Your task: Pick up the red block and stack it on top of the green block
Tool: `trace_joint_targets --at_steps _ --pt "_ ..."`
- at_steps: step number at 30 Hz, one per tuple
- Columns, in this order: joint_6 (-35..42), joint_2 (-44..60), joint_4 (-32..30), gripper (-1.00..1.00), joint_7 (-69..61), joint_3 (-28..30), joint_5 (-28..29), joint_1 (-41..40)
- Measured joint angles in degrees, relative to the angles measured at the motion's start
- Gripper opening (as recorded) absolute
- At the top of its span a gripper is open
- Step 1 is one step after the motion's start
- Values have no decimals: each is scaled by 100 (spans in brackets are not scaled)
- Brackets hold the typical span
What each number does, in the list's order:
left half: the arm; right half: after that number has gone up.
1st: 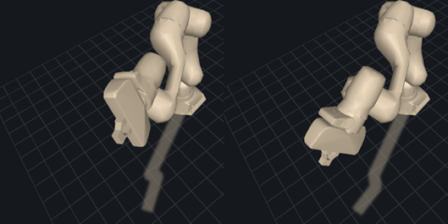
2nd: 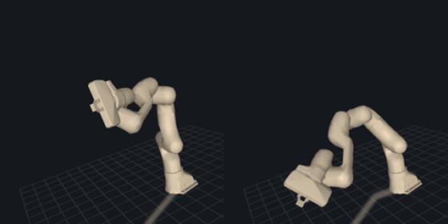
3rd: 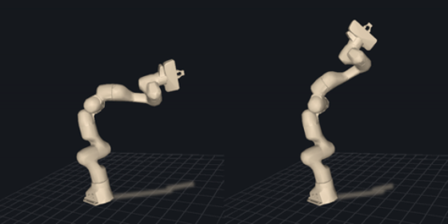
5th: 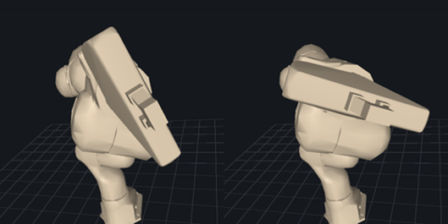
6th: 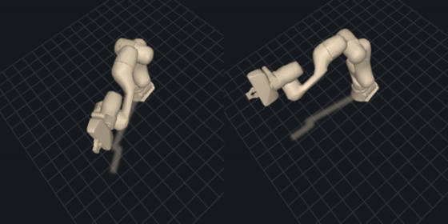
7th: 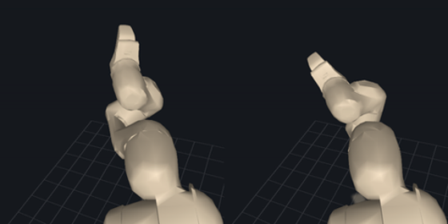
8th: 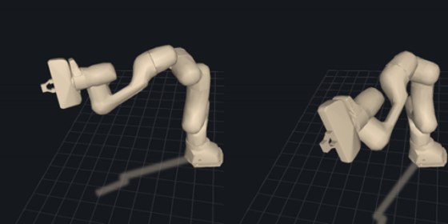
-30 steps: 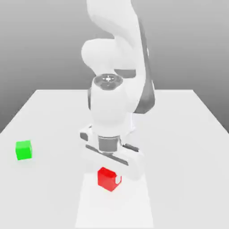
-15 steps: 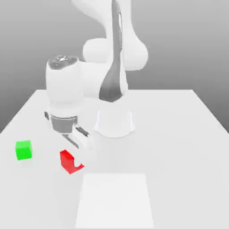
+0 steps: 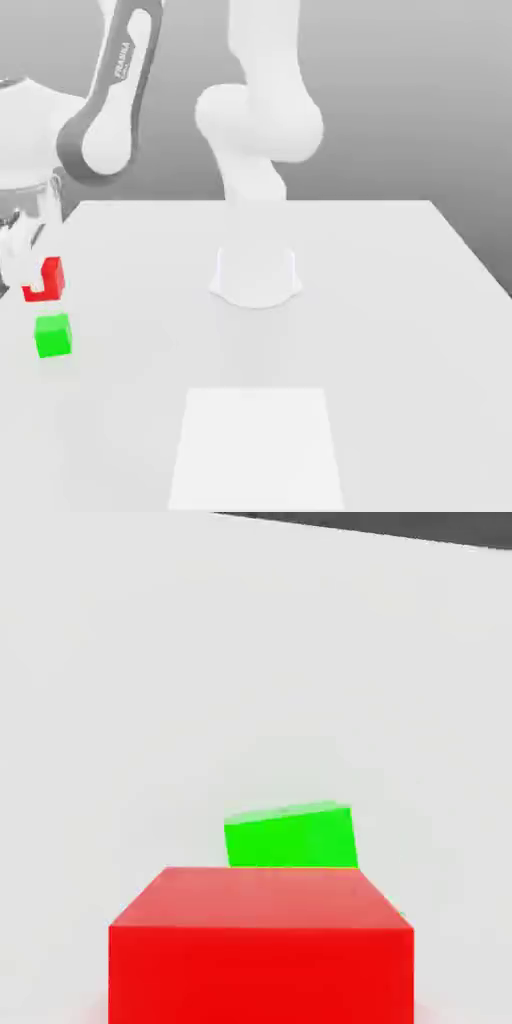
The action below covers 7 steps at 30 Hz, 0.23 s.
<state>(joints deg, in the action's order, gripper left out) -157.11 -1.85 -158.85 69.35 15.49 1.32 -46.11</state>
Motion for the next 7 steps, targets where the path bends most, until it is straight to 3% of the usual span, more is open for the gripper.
trace_joint_targets --at_steps 3,4,7 --pt "-565 613 28 -100 -325 -216 -457 -136" --pt "-714 774 36 100 -423 -284 -594 -171" --pt "-714 774 36 100 -423 -284 -594 -170"
